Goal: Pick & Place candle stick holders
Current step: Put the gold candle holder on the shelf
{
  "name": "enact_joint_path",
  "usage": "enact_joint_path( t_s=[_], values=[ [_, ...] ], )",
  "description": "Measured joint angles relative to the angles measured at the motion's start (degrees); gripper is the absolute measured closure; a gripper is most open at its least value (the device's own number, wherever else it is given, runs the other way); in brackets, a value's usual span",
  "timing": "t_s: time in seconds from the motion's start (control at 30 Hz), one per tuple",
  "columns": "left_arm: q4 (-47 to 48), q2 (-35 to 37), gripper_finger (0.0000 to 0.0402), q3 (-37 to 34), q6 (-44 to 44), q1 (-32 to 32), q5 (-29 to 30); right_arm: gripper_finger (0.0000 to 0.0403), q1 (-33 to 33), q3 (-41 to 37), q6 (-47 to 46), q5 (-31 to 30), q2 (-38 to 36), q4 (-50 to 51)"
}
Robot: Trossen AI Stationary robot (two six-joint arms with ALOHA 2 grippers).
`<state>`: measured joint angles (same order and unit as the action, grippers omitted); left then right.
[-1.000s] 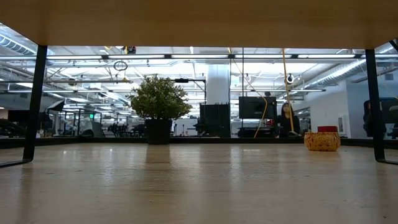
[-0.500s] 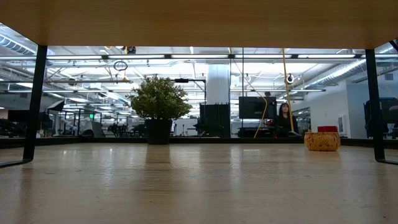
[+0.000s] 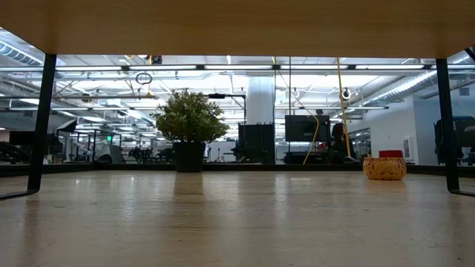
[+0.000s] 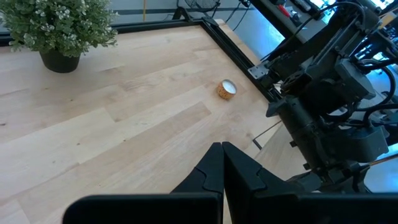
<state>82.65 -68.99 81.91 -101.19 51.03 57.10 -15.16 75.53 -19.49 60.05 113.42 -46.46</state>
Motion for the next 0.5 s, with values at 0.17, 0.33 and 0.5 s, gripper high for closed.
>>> enact_joint_path(
  t_s=[0.17, 0.33, 0.5],
  values=[
    [0.12, 0.0, 0.0401, 0.0, 0.44, 0.0, 0.0, 0.0403, -0.02, 0.0, 0.0, -0.06, 0.01, 0.02],
    [0.28, 0.0, 0.0401, 0.0, 0.7, 0.0, 0.02, 0.0403, -0.17, 0.0, -0.67, -0.11, 0.0, 0.0],
    [0.28, 0.0, 0.0401, 0.0, 0.72, 0.0, 0.02, 0.0403, -0.28, 0.0, -0.68, -0.2, -0.01, 0.0]
  ],
)
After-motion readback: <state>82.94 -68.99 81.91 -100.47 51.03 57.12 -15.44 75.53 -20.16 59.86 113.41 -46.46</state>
